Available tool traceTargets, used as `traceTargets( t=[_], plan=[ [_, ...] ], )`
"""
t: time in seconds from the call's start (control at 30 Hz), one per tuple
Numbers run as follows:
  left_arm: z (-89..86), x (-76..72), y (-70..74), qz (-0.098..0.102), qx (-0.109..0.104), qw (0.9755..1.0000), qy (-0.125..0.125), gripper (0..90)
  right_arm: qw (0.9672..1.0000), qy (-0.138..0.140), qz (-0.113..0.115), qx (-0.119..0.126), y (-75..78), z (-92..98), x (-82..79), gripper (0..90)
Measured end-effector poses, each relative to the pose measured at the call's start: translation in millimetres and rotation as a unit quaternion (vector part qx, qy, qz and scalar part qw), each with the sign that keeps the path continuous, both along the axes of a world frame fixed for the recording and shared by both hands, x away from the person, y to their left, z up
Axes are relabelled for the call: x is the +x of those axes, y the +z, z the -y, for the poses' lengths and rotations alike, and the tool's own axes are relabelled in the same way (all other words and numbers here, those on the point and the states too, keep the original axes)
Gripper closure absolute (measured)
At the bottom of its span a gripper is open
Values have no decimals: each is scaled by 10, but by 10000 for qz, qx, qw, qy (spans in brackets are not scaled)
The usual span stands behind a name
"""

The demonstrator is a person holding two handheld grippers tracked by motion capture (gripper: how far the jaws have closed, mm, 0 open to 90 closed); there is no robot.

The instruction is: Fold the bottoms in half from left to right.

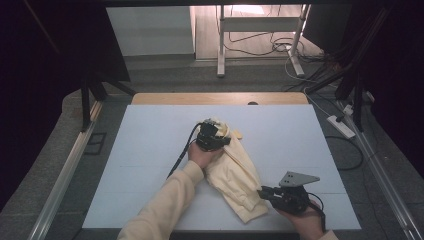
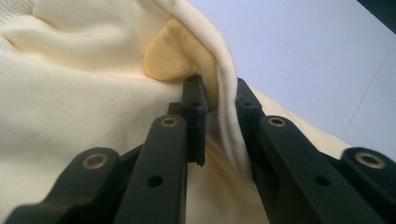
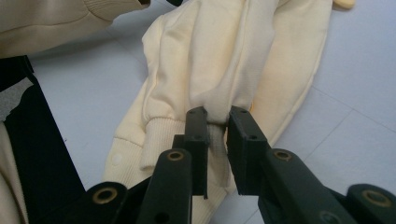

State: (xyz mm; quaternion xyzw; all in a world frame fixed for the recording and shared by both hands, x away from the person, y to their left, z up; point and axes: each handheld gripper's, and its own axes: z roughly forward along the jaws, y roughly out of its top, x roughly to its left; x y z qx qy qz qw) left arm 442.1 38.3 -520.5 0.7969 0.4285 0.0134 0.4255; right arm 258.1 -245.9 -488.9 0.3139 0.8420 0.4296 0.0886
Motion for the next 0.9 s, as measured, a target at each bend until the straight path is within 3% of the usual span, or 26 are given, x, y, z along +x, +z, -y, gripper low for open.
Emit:
traceTargets(
  t=[0.2, 0.37, 0.53, 0.63, 0.8, 0.9],
  plan=[
    [12, 0, -8, 18, 9, 10000, -15, 751, 10000, 1, -44, -50, -20, 15, 27, 781],
    [21, -18, 15, 110, 2, 9999, -29, 670, 9998, -30, -155, -152, -66, 30, 71, 780],
    [-1, -50, 82, 248, -48, 9997, -41, 514, 9995, 12, -116, -283, -79, 25, 78, 773],
    [-50, -93, 155, 380, -182, 9991, 20, 400, 9993, 17, -106, -346, -92, 23, 82, 764],
    [-172, -217, 336, 669, -100, 9977, 85, 328, 9991, -1, 37, -426, -103, 24, 82, 607],
    [-248, -300, 432, 780, -105, 9969, 31, 313, 9981, -61, 300, -531, -64, -7, 65, 486]
  ],
)
